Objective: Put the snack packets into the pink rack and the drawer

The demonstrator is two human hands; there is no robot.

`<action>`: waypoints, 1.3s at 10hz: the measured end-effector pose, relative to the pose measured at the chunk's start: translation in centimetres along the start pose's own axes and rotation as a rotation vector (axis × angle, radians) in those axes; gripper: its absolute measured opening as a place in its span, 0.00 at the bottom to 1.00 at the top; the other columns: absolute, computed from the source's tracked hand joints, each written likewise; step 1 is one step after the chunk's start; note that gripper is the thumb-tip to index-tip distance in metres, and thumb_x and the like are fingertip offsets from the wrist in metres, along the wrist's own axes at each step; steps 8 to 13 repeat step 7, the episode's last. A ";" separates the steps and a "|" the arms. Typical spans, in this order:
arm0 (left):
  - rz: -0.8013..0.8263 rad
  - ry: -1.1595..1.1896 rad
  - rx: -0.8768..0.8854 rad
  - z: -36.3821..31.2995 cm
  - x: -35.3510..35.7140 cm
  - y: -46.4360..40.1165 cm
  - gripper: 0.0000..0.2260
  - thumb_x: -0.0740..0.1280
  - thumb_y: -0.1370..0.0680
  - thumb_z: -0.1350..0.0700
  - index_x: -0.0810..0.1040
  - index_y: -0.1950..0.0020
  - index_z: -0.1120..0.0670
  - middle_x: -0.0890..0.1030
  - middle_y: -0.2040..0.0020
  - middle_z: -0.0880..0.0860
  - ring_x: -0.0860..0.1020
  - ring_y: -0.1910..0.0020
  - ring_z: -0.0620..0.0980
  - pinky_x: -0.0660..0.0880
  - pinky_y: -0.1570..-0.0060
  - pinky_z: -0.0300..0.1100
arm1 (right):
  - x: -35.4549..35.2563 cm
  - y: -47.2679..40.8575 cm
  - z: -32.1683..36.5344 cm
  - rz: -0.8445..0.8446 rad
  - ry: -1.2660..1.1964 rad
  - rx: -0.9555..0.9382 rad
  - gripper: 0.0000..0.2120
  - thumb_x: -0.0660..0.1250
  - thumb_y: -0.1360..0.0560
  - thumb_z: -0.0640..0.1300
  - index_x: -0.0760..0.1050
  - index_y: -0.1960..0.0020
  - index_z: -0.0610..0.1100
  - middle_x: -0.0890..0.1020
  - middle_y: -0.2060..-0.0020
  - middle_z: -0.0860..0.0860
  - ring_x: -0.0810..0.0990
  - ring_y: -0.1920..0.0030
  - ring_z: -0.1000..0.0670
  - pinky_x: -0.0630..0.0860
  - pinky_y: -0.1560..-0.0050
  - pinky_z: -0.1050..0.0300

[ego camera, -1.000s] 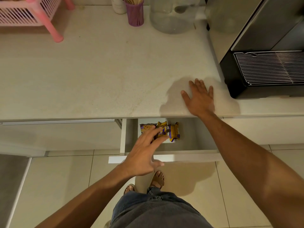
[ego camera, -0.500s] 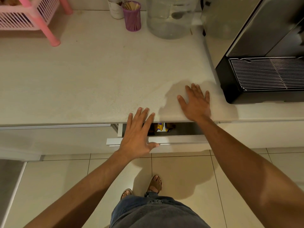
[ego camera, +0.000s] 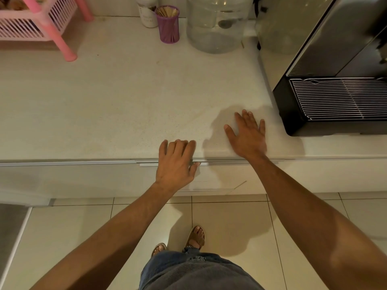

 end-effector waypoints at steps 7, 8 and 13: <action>-0.032 0.223 0.026 1.6 -1.6 0.4 0.22 0.62 0.21 0.44 0.73 0.34 0.57 0.78 0.45 0.55 0.75 0.47 0.55 0.69 0.44 0.49 | -2.3 3.8 2.3 -0.252 -0.166 -0.053 0.27 0.53 0.19 0.57 0.64 0.26 0.42 0.65 0.25 0.46 0.57 0.23 0.48 0.51 0.24 0.44; -0.032 0.223 0.026 1.6 -1.6 0.4 0.22 0.62 0.21 0.44 0.73 0.34 0.57 0.78 0.45 0.55 0.75 0.47 0.55 0.69 0.44 0.49 | -2.3 3.8 2.3 -0.252 -0.166 -0.053 0.27 0.53 0.19 0.57 0.64 0.26 0.42 0.65 0.25 0.46 0.57 0.23 0.48 0.51 0.24 0.44; -0.032 0.223 0.026 1.6 -1.6 0.4 0.22 0.62 0.21 0.44 0.73 0.34 0.57 0.78 0.45 0.55 0.75 0.47 0.55 0.69 0.44 0.49 | -2.3 3.8 2.3 -0.252 -0.166 -0.053 0.27 0.53 0.19 0.57 0.64 0.26 0.42 0.65 0.25 0.46 0.57 0.23 0.48 0.51 0.24 0.44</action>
Point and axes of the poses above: each hand's wrist, its own y-axis away from the middle knuckle, its own x-axis out of the palm, z = x × y, the point moved 8 cm from there along -y, towards the middle knuckle
